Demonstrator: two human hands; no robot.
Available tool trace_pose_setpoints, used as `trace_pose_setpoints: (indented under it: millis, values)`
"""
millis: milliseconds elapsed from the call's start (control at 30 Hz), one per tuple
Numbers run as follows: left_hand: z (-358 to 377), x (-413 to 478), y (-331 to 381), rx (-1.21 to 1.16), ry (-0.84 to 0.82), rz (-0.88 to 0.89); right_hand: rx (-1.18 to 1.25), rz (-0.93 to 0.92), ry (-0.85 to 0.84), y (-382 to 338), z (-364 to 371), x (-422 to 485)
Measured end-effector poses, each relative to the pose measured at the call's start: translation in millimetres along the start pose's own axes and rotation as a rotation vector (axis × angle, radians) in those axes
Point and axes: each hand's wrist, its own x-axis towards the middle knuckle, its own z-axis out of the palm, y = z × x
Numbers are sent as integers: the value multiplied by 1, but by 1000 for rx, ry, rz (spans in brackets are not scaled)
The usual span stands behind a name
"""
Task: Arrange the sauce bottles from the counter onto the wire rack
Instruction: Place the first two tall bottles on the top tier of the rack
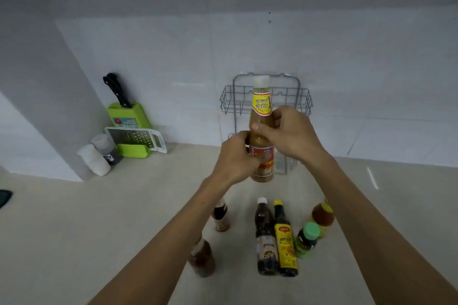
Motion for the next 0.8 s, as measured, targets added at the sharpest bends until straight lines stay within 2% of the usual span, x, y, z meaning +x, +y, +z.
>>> trace_pose_setpoints:
  millis: [233, 333, 500, 667, 800]
  values:
    - [-49, 73, 26, 153, 178, 218, 65, -152, 232, -40, 8, 55]
    - [-63, 96, 29, 149, 171, 267, 129, -171, 284, -49, 13, 74]
    - [-74, 122, 28, 152, 163, 250, 224, -239, 449, -60, 6, 109]
    - [-78, 147, 33, 178, 161, 292, 131, -166, 237, -65, 4, 141]
    - [-85, 168, 24, 187, 118, 251, 152, -142, 151, -63, 4, 160]
